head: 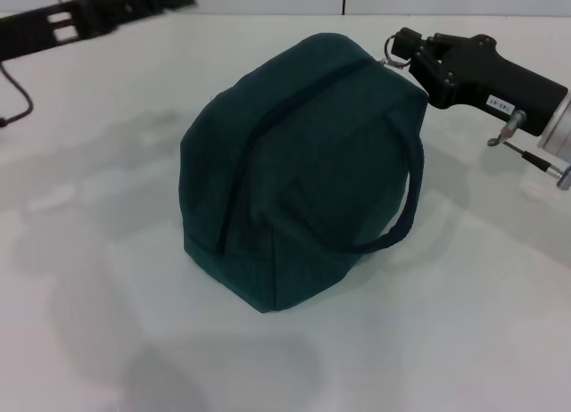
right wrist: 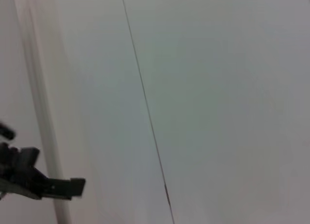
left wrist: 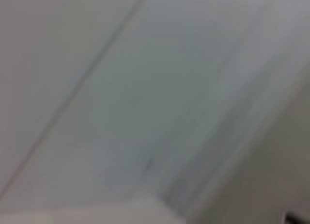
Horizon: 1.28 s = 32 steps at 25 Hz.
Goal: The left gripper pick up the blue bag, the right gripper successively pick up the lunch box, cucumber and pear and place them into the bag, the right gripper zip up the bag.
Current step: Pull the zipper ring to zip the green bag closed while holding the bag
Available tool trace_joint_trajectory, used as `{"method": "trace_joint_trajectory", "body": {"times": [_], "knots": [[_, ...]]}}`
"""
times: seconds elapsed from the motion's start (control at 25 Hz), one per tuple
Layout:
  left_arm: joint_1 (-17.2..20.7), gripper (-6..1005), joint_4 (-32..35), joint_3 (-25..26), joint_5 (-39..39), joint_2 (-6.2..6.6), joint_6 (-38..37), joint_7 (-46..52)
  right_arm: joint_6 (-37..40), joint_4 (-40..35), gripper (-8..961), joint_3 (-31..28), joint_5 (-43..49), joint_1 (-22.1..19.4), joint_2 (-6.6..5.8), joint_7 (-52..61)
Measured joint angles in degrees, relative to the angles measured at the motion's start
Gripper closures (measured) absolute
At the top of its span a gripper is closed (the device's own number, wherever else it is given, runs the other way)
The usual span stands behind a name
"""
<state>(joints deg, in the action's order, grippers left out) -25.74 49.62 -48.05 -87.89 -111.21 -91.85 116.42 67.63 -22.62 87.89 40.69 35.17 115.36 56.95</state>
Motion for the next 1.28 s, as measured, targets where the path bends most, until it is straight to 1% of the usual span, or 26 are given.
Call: {"method": "trace_joint_trajectory", "body": {"times": [0.04,0.12,0.28,0.36,0.48,0.52,0.6,0.68,0.72,0.76,0.84,0.88,1.0,1.12,1.28], "knots": [[-0.77,105,2.48,-0.05,-2.59,-0.01,-0.15,2.42,0.17,0.05,944,-0.06,0.0,-0.01,0.0,-0.1],[-2.08,105,8.66,-0.09,-8.54,-0.48,-0.91,7.59,0.75,0.23,944,-0.52,0.05,-0.09,0.01,-0.29],[-2.96,105,19.64,-1.09,-14.09,-1.42,-3.82,13.77,1.01,0.21,944,-0.62,0.04,-0.69,0.03,-0.34],[-2.69,105,25.96,-3.12,-15.64,-1.61,-5.06,16.28,1.04,0.12,944,-0.62,0.04,-0.93,0.04,-0.34],[-2.06,106,33.42,-6.88,-17.83,-1.79,-5.69,19.44,1.32,0.02,944,-0.62,0.02,-1.25,0.06,-0.36],[-1.93,106,34.85,-8.0,-18.77,-1.93,-5.72,20.34,1.55,0.02,944,-0.64,0.02,-1.35,0.09,-0.35],[-1.73,106,37.13,-10.16,-20.11,-2.5,-5.73,21.61,1.95,0.05,944,-0.68,0.01,-1.43,0.14,-0.36],[-1.55,106,37.9,-11.87,-20.94,-3.34,-5.72,21.57,2.13,0.15,944,-0.69,0.0,-1.44,0.2,-0.36],[-1.55,106,37.9,-11.87,-20.94,-3.34,-5.72,21.57,2.19,0.19,944,-0.7,0.0,-1.44,0.24,-0.36],[-1.46,106,38.0,-12.34,-21.29,-3.8,-5.73,21.43,2.26,0.2,944,-0.7,0.0,-1.44,0.29,-0.36],[-1.63,106,38.11,-12.66,-24.14,-5.74,-5.56,21.2,2.4,0.22,944,-0.71,0.0,-1.44,0.31,-0.35],[-1.68,106,38.13,-12.66,-24.53,-5.96,-5.53,21.16,2.46,0.22,944,-0.7,0.0,-1.44,0.31,-0.36],[-1.78,107,38.92,-12.41,-27.94,-7.32,-5.13,20.43,2.72,0.24,944,-0.65,0.0,-1.47,0.3,-0.36],[-0.74,107,41.65,-12.06,-29.56,-7.94,-2.6,19.87,2.79,0.29,944,-0.58,0.0,-1.51,0.35,-0.35],[0.35,107,43.28,-12.43,-30.34,-7.97,-0.09,19.82,2.82,0.36,944,-0.37,0.07,-1.59,0.37,-0.35]]}}
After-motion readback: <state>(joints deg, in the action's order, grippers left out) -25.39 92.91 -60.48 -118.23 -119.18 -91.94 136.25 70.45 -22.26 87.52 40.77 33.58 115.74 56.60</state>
